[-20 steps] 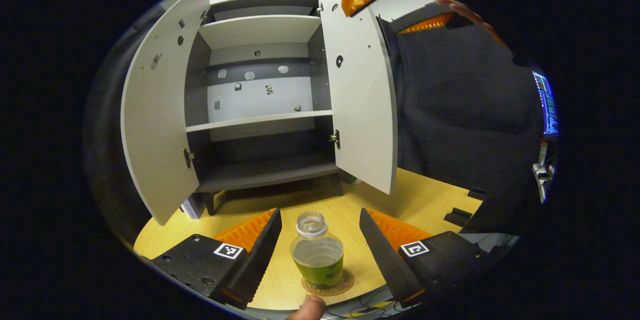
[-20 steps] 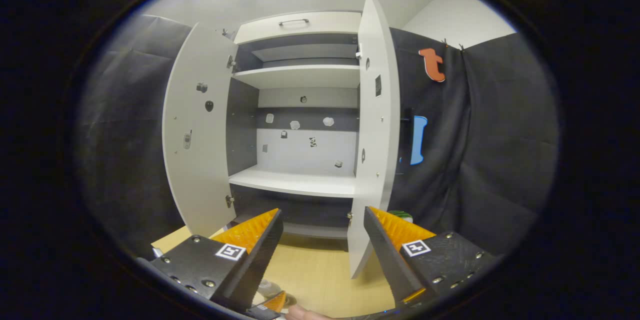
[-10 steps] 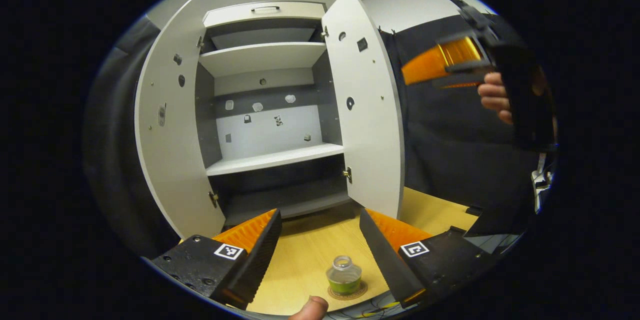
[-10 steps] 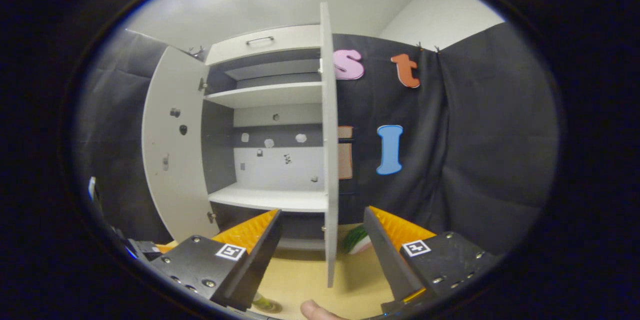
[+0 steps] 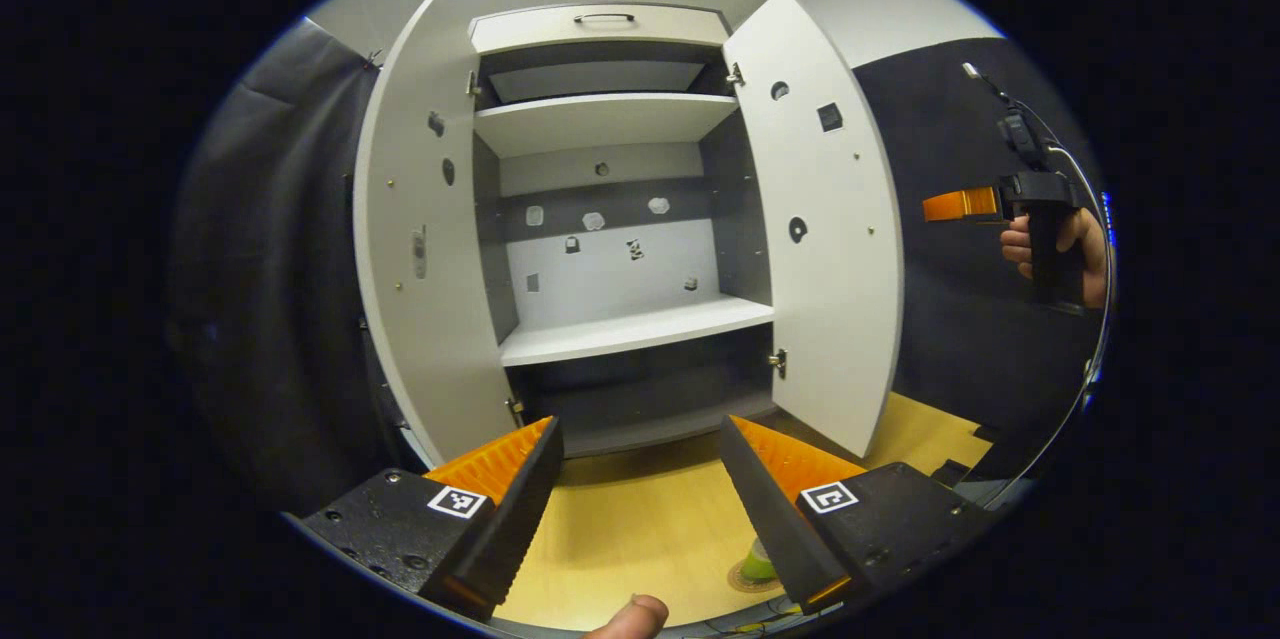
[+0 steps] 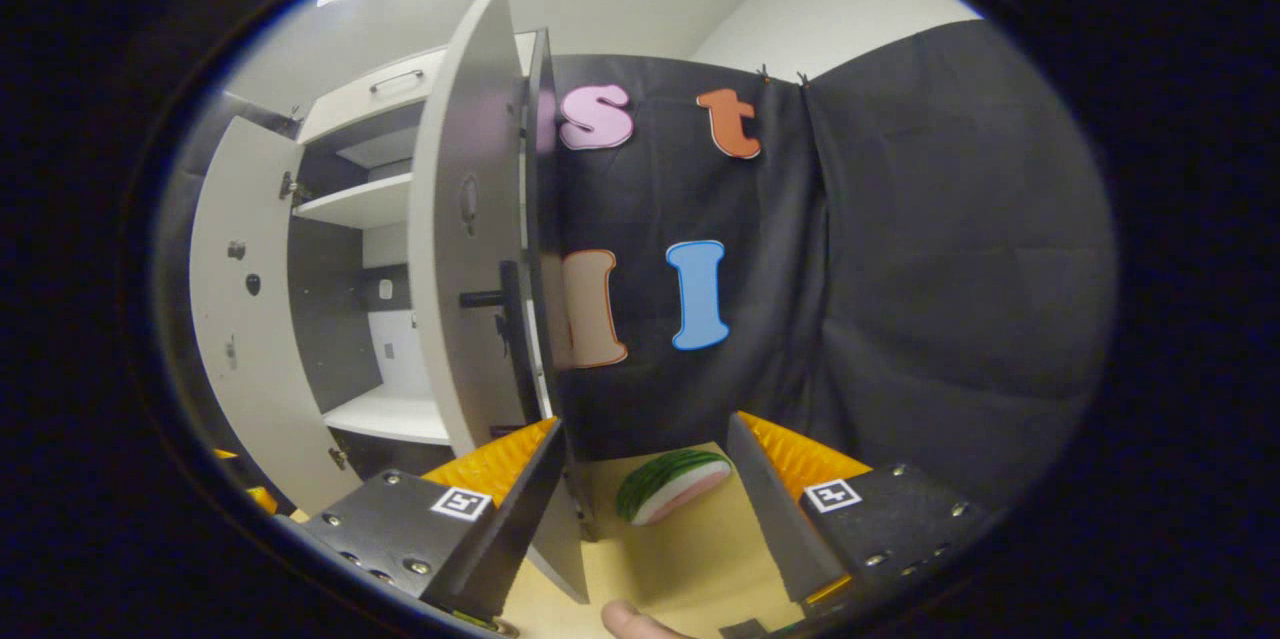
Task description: Grasp the bottle in the cabinet with the left hand and place it on the coaster, then close the right door with the right hand and the left door with the left hand.
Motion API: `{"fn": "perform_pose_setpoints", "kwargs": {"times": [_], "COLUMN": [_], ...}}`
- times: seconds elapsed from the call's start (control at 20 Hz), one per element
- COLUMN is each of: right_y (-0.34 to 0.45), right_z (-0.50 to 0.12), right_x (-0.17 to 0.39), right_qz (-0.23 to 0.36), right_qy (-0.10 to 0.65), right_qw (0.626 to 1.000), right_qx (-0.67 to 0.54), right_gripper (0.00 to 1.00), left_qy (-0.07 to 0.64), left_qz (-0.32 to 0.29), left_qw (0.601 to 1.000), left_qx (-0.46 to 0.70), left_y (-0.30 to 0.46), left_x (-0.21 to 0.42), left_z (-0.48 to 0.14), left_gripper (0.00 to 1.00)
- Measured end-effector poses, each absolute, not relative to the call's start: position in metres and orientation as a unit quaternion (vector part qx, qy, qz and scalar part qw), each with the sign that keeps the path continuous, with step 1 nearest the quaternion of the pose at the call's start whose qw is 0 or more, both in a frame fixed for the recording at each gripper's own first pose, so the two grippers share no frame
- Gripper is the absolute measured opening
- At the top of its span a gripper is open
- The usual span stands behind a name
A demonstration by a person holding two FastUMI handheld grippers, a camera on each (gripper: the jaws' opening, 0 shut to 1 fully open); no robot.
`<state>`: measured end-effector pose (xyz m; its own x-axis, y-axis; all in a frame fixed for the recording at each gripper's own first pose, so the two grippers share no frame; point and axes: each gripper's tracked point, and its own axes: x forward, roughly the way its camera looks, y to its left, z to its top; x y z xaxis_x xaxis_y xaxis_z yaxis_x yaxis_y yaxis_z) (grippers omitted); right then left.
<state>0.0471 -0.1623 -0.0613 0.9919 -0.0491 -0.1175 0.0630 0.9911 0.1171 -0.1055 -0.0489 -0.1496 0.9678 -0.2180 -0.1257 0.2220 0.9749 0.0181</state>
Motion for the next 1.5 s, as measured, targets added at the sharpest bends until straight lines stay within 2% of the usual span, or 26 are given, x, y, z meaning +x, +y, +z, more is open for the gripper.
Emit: {"fn": "perform_pose_setpoints", "kwargs": {"times": [0.05, 0.1, 0.15, 0.35, 0.65, 0.7, 0.8, 1.05, 1.15, 1.25, 1.3, 1.45, 1.5], "right_y": [-0.165, -0.165, -0.162, -0.142, -0.126, -0.118, -0.099, -0.051, -0.034, -0.023, -0.016, 0.012, 0.024], "right_z": [-0.062, -0.062, -0.060, -0.069, -0.063, -0.064, -0.067, -0.071, -0.075, -0.077, -0.078, -0.081, -0.082], "right_x": [0.055, 0.061, 0.071, 0.089, 0.083, 0.081, 0.077, 0.074, 0.076, 0.080, 0.081, 0.084, 0.085], "right_qz": [-0.031, -0.031, -0.027, -0.003, -0.001, 0.007, 0.022, 0.052, 0.057, 0.052, 0.052, 0.069, 0.082], "right_qy": [0.058, 0.060, 0.062, 0.076, 0.079, 0.082, 0.089, 0.089, 0.090, 0.090, 0.091, 0.097, 0.098], "right_qw": [0.996, 0.996, 0.996, 0.997, 0.997, 0.997, 0.995, 0.994, 0.994, 0.994, 0.993, 0.992, 0.991], "right_qx": [0.061, 0.062, 0.060, 0.032, -0.001, 0.005, 0.024, 0.031, 0.040, 0.040, 0.045, 0.050, 0.047], "right_gripper": [0.93, 0.93, 0.98, 0.98, 0.92, 0.94, 0.92, 0.97, 0.92, 0.97, 0.92, 0.97, 0.94], "left_qy": [0.061, 0.062, 0.063, 0.078, 0.083, 0.085, 0.088, 0.092, 0.092, 0.094, 0.095, 0.099, 0.100], "left_qz": [-0.102, -0.095, -0.089, -0.068, -0.068, -0.072, -0.077, -0.082, -0.082, -0.080, -0.077, -0.067, -0.063], "left_qw": [0.993, 0.993, 0.994, 0.995, 0.994, 0.994, 0.993, 0.992, 0.992, 0.992, 0.992, 0.993, 0.993], "left_qx": [0.016, 0.015, 0.013, 0.007, 0.009, 0.007, 0.004, 0.011, 0.013, 0.012, 0.012, 0.009, 0.008], "left_y": [-0.039, -0.029, -0.020, 0.011, 0.022, 0.020, 0.021, 0.031, 0.039, 0.049, 0.055, 0.071, 0.077], "left_x": [-0.104, -0.103, -0.103, -0.102, -0.096, -0.096, -0.090, -0.085, -0.088, -0.089, -0.090, -0.094, -0.096], "left_z": [-0.150, -0.152, -0.155, -0.164, -0.185, -0.187, -0.189, -0.192, -0.192, -0.193, -0.195, -0.200, -0.200], "left_gripper": [0.99, 0.98, 0.98, 0.99, 0.98, 0.98, 0.98, 0.99, 0.99, 0.98, 0.98, 0.98, 0.98]}}
